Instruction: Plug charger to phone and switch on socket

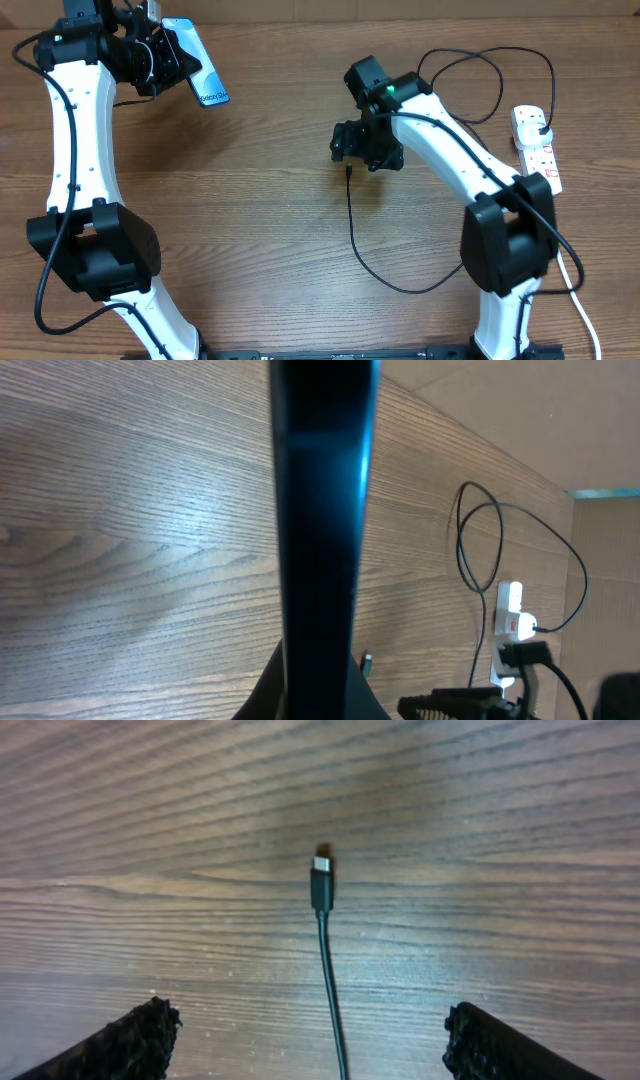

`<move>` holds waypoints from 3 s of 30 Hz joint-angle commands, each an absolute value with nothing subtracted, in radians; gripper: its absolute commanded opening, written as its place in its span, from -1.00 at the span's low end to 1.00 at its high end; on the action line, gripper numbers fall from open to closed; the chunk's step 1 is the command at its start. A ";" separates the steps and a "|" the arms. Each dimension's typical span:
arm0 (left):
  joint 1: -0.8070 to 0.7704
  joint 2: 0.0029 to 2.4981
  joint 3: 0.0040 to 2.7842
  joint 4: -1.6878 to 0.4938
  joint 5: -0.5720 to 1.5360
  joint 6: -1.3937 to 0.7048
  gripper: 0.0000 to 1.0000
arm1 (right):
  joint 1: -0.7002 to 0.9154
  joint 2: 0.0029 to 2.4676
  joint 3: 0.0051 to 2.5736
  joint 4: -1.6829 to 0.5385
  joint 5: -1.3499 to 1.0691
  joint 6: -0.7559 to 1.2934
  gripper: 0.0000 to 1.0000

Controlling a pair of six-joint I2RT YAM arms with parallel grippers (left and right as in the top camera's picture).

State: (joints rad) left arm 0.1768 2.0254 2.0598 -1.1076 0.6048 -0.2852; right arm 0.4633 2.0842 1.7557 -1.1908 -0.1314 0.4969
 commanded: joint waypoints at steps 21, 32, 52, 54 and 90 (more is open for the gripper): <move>0.175 2.021 2.070 -1.111 0.621 -0.266 -0.92 | 0.547 2.222 1.705 -1.075 0.055 0.509 0.04; 0.176 2.021 2.070 -1.112 0.621 -0.266 -0.92 | 0.550 2.252 1.701 -1.082 0.036 0.509 -0.28; 0.176 2.021 2.070 -1.113 0.621 -0.266 -0.92 | 0.550 2.309 1.701 -1.094 0.009 0.510 -0.62; 0.176 2.021 2.070 -1.113 0.621 -0.266 -0.92 | 0.550 2.309 1.701 -1.102 0.004 0.518 -0.62; 0.176 2.021 2.070 -1.115 0.621 -0.266 -0.91 | 0.555 2.309 1.701 -1.084 -0.001 0.516 -0.75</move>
State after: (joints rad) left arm 0.1768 2.0254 2.0598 -1.1191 0.6048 -0.2852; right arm 0.5461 2.2509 1.7195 -1.0988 -0.0261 0.5228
